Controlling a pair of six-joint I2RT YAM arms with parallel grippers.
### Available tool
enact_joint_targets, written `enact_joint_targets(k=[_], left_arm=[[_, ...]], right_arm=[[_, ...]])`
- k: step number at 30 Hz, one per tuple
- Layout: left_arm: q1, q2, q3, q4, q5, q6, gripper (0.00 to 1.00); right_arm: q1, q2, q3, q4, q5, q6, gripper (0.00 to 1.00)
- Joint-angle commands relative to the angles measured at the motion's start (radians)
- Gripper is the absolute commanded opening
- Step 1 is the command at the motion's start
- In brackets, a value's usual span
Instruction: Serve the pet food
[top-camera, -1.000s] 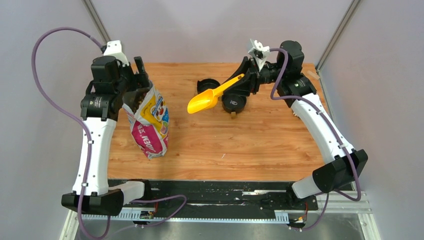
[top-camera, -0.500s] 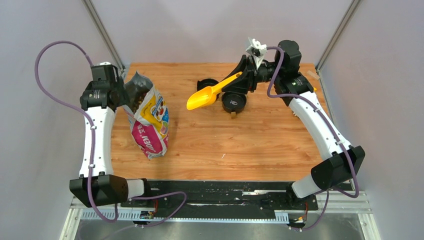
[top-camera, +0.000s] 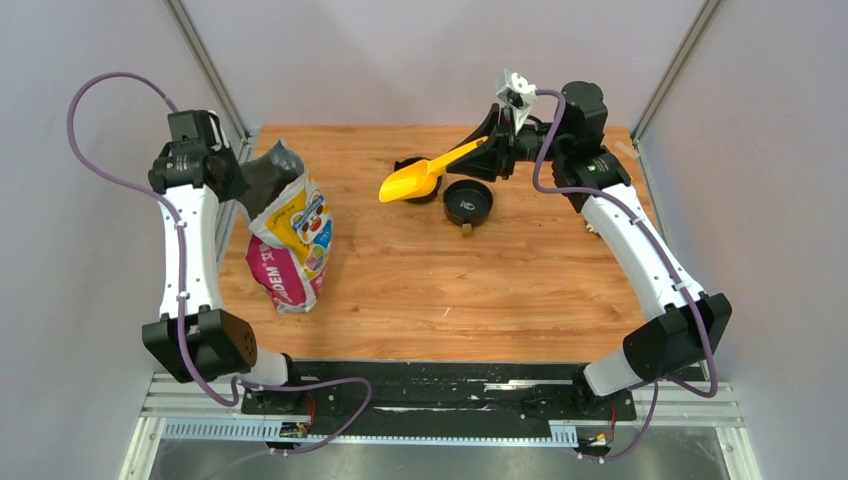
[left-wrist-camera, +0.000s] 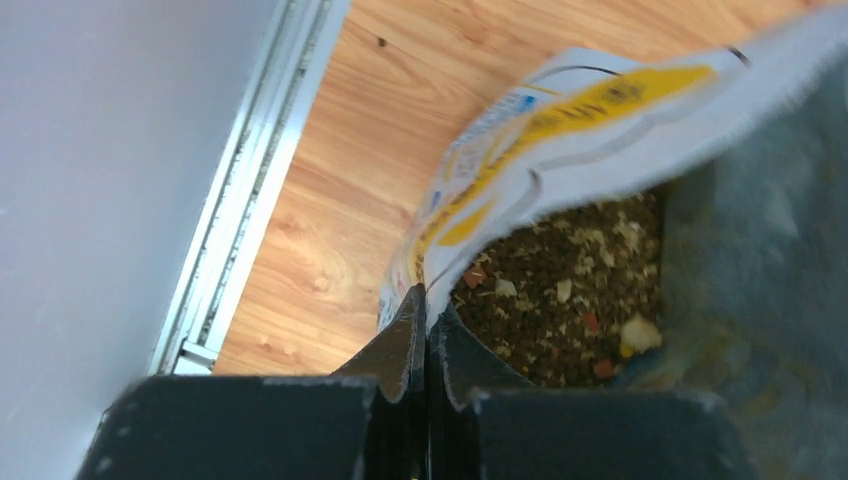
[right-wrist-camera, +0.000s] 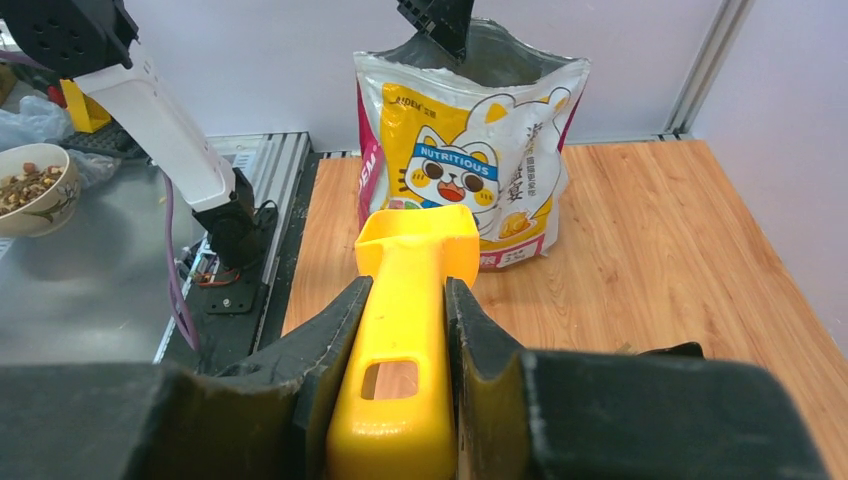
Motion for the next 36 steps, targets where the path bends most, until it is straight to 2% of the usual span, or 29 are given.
enact_joint_targets(k=[1, 5, 9, 12, 15, 19, 32, 36], left_arm=[[0.058, 0.026, 0.164, 0.123, -0.072, -0.009, 0.0], [0.061, -0.021, 0.192, 0.189, -0.155, 0.01, 0.0], [0.061, -0.031, 0.216, 0.228, -0.097, 0.035, 0.0], [0.059, -0.018, 0.233, 0.201, -0.118, 0.005, 0.0], [0.06, -0.004, 0.256, 0.16, -0.258, -0.067, 0.0], [0.052, -0.048, 0.203, 0.203, -0.246, -0.124, 0.0], [-0.294, -0.117, -0.053, 0.266, -0.202, -0.208, 0.0], [-0.384, -0.111, -0.128, 0.294, -0.154, -0.237, 0.0]], right_arm=[[-0.011, -0.044, -0.001, 0.045, 0.027, -0.003, 0.0], [-0.018, -0.054, -0.011, 0.045, 0.039, 0.024, 0.0], [-0.018, -0.057, -0.02, 0.052, 0.046, 0.026, 0.0], [-0.017, -0.054, -0.018, 0.057, 0.047, 0.033, 0.0], [-0.017, -0.054, -0.02, 0.059, 0.047, 0.034, 0.0], [-0.017, -0.048, -0.018, 0.061, 0.043, 0.051, 0.0], [-0.016, -0.009, -0.041, 0.068, 0.076, 0.158, 0.0], [-0.01, -0.042, -0.137, 0.185, 0.143, 0.188, 0.0]])
